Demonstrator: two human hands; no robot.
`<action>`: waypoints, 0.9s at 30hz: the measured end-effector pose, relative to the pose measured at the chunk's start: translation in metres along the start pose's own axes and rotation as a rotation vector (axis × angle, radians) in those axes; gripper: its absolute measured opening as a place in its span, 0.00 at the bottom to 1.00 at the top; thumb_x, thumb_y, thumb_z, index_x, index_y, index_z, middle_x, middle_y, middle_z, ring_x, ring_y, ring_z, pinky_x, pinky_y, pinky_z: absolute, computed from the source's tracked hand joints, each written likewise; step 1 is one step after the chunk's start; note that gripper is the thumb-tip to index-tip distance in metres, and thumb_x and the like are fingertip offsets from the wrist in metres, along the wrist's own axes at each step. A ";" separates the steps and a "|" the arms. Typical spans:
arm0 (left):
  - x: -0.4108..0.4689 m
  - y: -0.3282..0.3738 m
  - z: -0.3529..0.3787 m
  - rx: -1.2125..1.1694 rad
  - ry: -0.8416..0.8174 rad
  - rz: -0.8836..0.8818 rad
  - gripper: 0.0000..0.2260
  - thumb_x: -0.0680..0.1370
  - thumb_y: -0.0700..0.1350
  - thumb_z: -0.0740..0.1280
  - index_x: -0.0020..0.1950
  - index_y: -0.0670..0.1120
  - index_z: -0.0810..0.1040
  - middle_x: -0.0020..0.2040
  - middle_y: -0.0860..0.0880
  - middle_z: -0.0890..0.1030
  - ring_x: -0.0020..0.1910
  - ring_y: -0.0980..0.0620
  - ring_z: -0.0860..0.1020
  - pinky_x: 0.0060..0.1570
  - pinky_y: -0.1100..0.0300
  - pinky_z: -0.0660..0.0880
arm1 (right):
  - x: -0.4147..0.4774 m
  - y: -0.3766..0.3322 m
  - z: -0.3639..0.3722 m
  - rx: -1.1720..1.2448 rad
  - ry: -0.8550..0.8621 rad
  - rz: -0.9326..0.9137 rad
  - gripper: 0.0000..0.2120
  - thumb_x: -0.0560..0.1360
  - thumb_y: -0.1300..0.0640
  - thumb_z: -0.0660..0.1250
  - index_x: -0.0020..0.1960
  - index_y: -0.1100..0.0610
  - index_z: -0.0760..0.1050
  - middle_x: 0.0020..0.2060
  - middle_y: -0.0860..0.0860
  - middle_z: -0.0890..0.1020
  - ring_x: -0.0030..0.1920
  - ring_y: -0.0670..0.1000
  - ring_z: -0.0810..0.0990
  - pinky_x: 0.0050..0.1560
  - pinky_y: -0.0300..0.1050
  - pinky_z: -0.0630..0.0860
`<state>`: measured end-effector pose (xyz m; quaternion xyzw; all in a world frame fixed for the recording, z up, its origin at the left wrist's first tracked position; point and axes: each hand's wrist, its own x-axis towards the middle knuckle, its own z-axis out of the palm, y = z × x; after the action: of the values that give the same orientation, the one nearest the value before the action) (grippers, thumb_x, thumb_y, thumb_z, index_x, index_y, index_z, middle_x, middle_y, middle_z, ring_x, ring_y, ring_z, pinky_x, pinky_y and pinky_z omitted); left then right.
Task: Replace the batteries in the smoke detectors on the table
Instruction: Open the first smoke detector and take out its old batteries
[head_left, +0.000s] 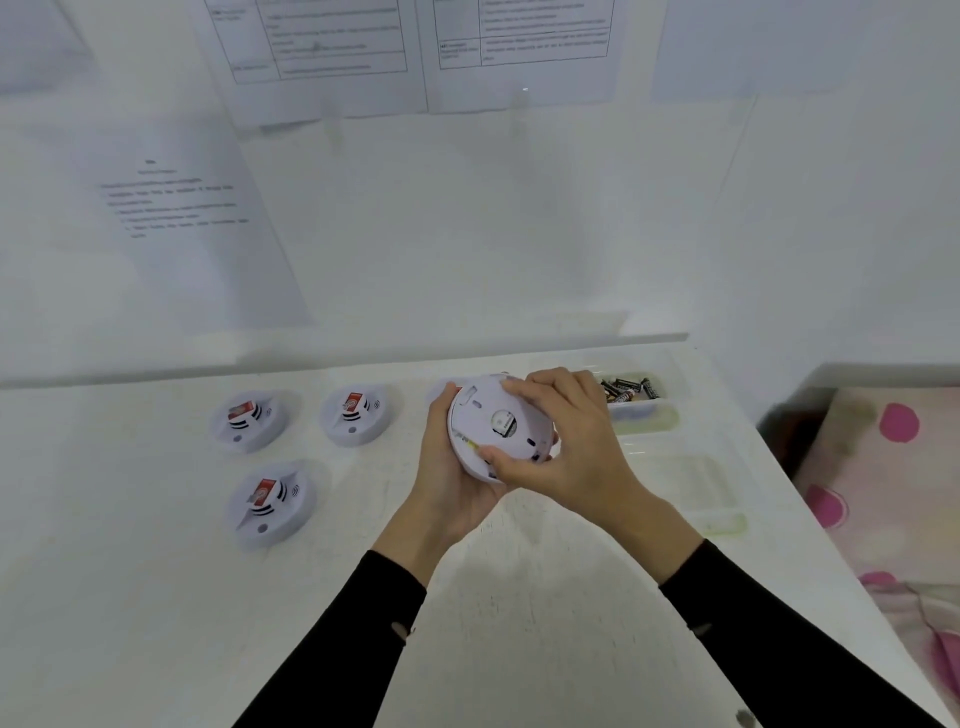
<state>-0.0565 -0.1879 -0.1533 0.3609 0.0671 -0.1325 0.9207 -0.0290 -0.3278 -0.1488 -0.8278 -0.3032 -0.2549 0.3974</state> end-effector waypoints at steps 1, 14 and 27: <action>0.001 0.000 0.000 0.002 0.003 -0.003 0.25 0.80 0.62 0.53 0.61 0.47 0.79 0.59 0.41 0.82 0.53 0.42 0.82 0.51 0.48 0.80 | 0.001 0.001 0.000 0.003 -0.008 -0.001 0.31 0.64 0.37 0.73 0.58 0.57 0.79 0.50 0.50 0.77 0.51 0.47 0.71 0.53 0.48 0.72; 0.007 0.000 -0.013 0.008 0.049 -0.072 0.27 0.80 0.63 0.56 0.56 0.44 0.85 0.63 0.39 0.80 0.60 0.39 0.79 0.58 0.43 0.76 | 0.010 0.010 -0.014 -0.005 -0.186 -0.090 0.30 0.63 0.41 0.73 0.60 0.55 0.78 0.52 0.49 0.76 0.53 0.48 0.70 0.56 0.50 0.70; 0.000 -0.007 -0.065 -0.189 0.167 0.173 0.24 0.82 0.57 0.54 0.56 0.46 0.85 0.61 0.37 0.81 0.60 0.35 0.78 0.60 0.39 0.75 | -0.096 0.027 0.005 0.145 -0.369 0.174 0.29 0.66 0.46 0.72 0.65 0.54 0.73 0.57 0.47 0.70 0.57 0.46 0.68 0.60 0.33 0.66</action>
<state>-0.0605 -0.1484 -0.2055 0.2869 0.1243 -0.0155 0.9497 -0.0749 -0.3661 -0.2296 -0.8527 -0.3160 -0.0412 0.4139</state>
